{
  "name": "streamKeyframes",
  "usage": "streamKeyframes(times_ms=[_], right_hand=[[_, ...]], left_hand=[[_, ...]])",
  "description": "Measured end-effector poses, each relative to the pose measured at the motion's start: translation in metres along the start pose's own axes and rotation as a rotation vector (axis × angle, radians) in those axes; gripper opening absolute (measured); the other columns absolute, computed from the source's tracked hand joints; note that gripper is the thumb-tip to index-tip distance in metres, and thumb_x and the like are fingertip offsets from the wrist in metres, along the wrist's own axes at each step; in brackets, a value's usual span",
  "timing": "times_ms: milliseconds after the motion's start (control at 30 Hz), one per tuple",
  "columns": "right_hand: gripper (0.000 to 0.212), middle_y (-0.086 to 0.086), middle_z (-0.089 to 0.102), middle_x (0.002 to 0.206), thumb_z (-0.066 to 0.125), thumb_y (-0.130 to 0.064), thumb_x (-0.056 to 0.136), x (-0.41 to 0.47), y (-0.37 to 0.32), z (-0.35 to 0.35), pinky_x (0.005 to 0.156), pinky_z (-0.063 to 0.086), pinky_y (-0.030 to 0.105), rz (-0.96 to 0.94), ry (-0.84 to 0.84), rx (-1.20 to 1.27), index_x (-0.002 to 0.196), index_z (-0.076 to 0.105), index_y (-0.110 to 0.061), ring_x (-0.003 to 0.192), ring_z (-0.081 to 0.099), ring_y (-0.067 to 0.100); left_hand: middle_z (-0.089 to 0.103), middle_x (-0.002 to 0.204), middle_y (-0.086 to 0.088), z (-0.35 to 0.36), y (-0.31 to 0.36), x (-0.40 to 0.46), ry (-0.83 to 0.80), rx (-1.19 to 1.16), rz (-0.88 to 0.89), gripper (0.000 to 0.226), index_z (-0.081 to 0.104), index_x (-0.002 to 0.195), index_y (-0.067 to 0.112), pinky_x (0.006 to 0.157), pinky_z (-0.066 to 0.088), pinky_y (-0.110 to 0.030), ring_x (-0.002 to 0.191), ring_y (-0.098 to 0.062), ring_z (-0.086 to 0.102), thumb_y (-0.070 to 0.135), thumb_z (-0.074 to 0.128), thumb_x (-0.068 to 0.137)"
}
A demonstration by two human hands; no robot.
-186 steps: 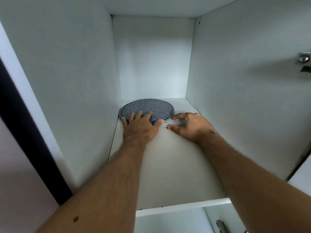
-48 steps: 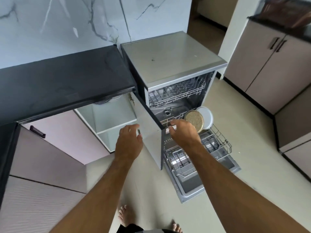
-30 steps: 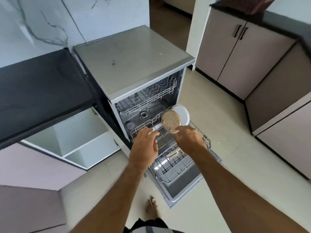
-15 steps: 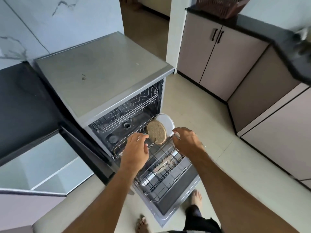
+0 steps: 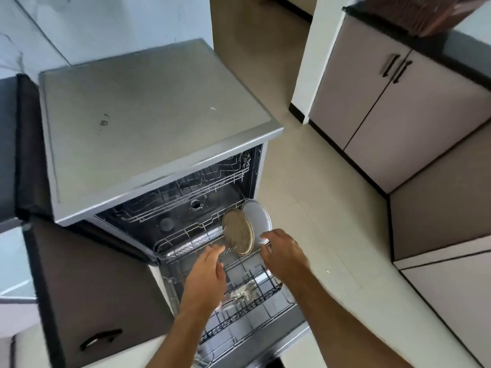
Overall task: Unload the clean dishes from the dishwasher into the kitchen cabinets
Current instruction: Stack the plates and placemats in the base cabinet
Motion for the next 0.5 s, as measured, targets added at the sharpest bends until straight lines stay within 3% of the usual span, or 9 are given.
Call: streamKeyframes(times_ms=[333,433,500], right_hand=[[0.032,0.005,0.048,0.122,0.053,-0.031,0.097,0.066,0.07,0.061,0.089,0.055,0.034,0.003,-0.105,0.031,0.127,0.06,-0.022,0.106,0.06,0.024],[0.032,0.004,0.048,0.124,0.054,-0.031,0.097,0.084,0.084,0.088,0.092,0.052,0.034,0.013,-0.148,0.053,0.128,0.059,-0.022,0.11,0.058,0.023],[0.033,0.003,0.047,0.126,0.055,-0.031,0.097,0.099,0.095,0.109,0.094,0.051,0.035,0.025,-0.169,0.066,0.129,0.059,-0.022,0.112,0.058,0.023]], left_hand=[[0.04,0.153,0.007,0.086,-0.006,0.053,-0.08,0.037,-0.135,0.044,0.044,0.145,0.027,0.115,0.019,-0.027,0.143,-0.009,0.031,0.019,0.042,0.102],[0.046,0.148,0.005,0.116,-0.019,0.08,-0.107,0.006,-0.181,0.043,0.046,0.143,0.029,0.114,0.028,-0.031,0.136,-0.013,0.042,0.02,0.044,0.101],[0.051,0.142,0.004,0.138,-0.03,0.101,-0.097,-0.04,-0.228,0.041,0.046,0.139,0.033,0.107,0.044,-0.039,0.122,-0.016,0.053,0.022,0.047,0.1]])
Point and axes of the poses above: each hand's wrist, its own x-axis towards the middle knuckle, its own z-axis out of the palm, y = z × x, the point moved 3 cm from there along x, towards the middle knuckle
